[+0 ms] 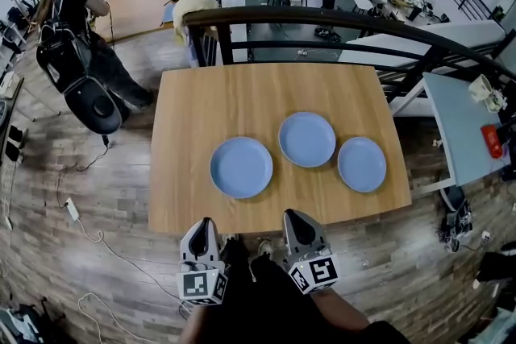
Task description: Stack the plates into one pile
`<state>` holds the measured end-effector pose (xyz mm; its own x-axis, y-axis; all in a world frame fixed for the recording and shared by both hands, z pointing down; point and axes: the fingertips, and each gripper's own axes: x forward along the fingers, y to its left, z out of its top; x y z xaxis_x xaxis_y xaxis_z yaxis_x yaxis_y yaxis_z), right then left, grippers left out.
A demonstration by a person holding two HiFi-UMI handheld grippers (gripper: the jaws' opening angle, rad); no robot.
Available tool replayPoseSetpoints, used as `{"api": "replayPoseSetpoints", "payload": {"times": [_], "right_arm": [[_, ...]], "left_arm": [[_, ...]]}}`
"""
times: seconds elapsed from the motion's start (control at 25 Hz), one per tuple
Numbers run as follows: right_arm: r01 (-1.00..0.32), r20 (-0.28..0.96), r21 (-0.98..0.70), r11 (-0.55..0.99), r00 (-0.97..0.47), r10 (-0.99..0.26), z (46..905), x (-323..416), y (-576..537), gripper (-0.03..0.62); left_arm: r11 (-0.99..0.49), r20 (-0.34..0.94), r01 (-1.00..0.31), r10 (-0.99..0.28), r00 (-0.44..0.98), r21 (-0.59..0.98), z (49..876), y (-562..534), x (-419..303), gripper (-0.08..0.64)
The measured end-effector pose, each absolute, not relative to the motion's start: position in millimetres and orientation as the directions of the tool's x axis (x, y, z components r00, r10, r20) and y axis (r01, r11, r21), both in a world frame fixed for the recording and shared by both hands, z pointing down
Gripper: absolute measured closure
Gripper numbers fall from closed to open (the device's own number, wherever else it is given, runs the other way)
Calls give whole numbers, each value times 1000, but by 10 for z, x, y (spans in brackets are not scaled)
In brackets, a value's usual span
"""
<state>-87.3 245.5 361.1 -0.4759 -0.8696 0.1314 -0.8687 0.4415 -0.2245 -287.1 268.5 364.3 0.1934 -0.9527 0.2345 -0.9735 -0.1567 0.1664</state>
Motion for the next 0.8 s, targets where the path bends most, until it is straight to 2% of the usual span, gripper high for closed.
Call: {"api": "replayPoseSetpoints", "payload": {"times": [0.48, 0.8], "right_arm": [[-909, 231, -244, 339, -394, -890, 4000, -1055, 1849, 558], [-940, 330, -261, 219, -301, -895, 4670, -1152, 1429, 557]], "left_arm": [[-216, 343, -956, -898, 273, 198, 4190, 1810, -3115, 534], [-234, 470, -947, -825, 314, 221, 5030, 1313, -3377, 534]]}}
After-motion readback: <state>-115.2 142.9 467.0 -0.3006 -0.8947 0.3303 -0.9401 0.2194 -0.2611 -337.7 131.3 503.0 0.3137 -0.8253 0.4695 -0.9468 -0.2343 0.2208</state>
